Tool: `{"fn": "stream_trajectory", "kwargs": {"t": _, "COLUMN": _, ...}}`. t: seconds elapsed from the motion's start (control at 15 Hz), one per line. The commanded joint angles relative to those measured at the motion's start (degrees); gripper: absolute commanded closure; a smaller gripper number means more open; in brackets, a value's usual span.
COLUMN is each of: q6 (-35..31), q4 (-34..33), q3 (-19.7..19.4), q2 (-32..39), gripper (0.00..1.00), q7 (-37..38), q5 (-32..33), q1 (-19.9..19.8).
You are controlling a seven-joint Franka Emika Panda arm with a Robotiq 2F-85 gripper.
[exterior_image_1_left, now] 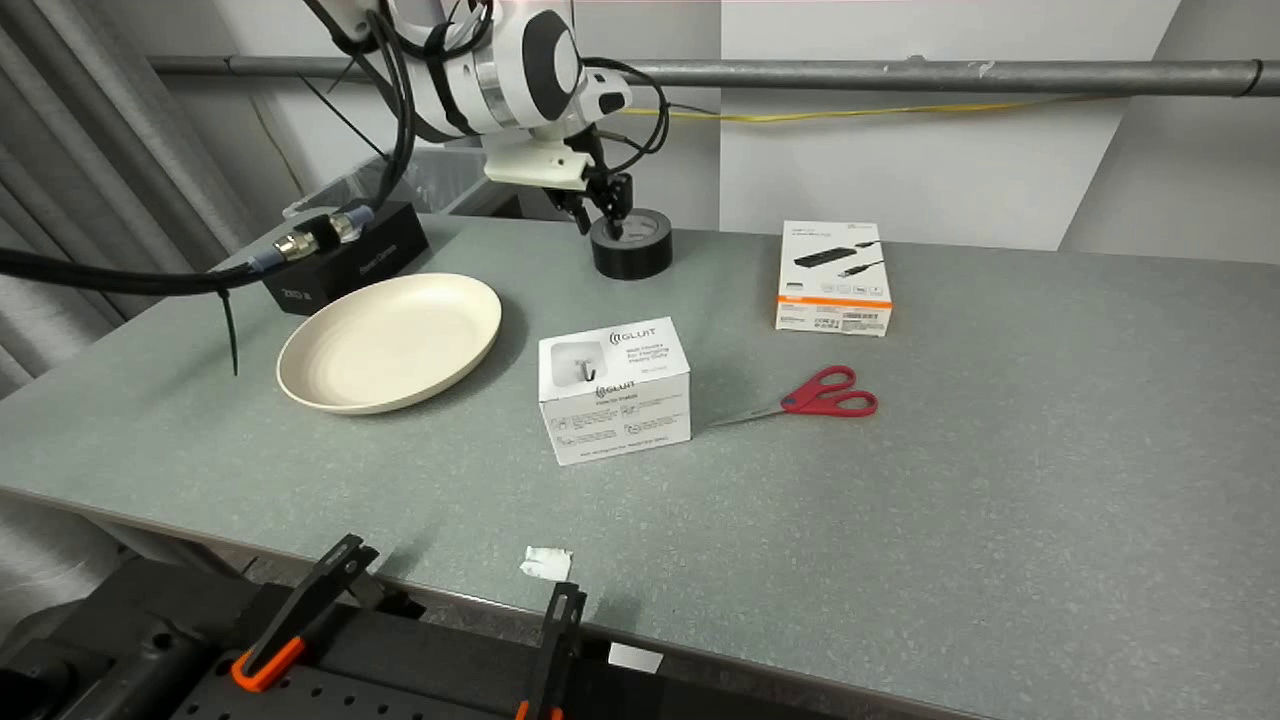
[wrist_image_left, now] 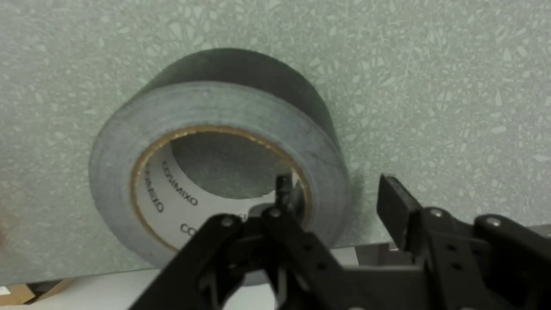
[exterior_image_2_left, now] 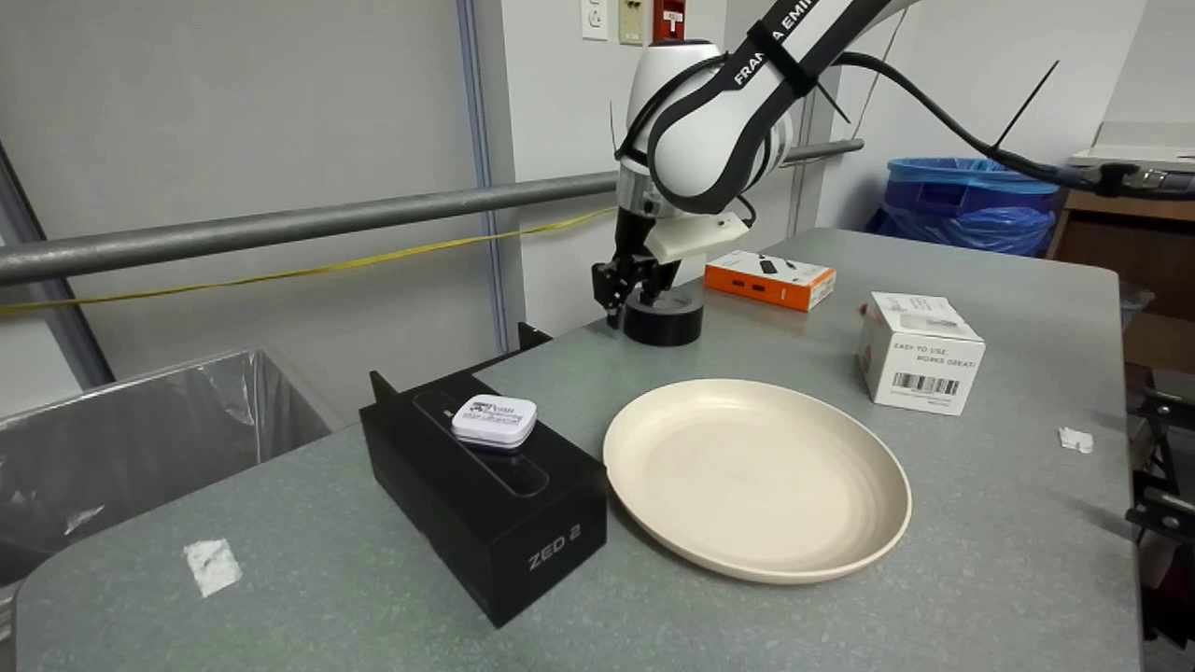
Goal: Put the black masking tape on the white plate
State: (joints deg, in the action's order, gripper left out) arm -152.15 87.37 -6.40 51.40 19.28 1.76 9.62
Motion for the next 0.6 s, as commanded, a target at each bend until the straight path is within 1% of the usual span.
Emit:
{"fn": "stream_trajectory", "kwargs": {"t": 0.0, "q6": 1.15, "q4": -3.17, "q3": -0.49, "q2": 0.44, "gripper": 0.74, "q7": 2.03, "q5": -1.1, "q1": 0.35}}
{"fn": "stream_trajectory", "kwargs": {"t": 0.07, "q6": 1.31, "q4": -3.16, "q3": -0.26, "q2": 0.15, "gripper": 0.83, "q7": 2.22, "q5": -1.38, "q1": 0.17}}
{"fn": "stream_trajectory", "kwargs": {"t": 0.2, "q6": 1.77, "q4": -2.77, "q3": -0.87, "q2": -0.64, "gripper": 0.96, "q7": 3.57, "q5": -1.17, "q1": 0.85}}
{"fn": "stream_trajectory", "kwargs": {"t": 0.33, "q6": 1.68, "q4": -1.14, "q3": -0.2, "q2": -2.44, "gripper": 0.94, "q7": 3.31, "q5": -1.33, "q1": 0.75}}
{"fn": "stream_trajectory", "kwargs": {"t": 0.47, "q6": 1.51, "q4": 3.51, "q3": -0.19, "q2": -6.64, "gripper": 0.94, "q7": 2.63, "q5": -0.43, "q1": 1.79}}
{"fn": "stream_trajectory", "kwargs": {"t": 0.53, "q6": 0.71, "q4": 7.14, "q3": 0.52, "q2": -9.6, "gripper": 0.94, "q7": 1.38, "q5": -0.15, "q1": 2.09}}
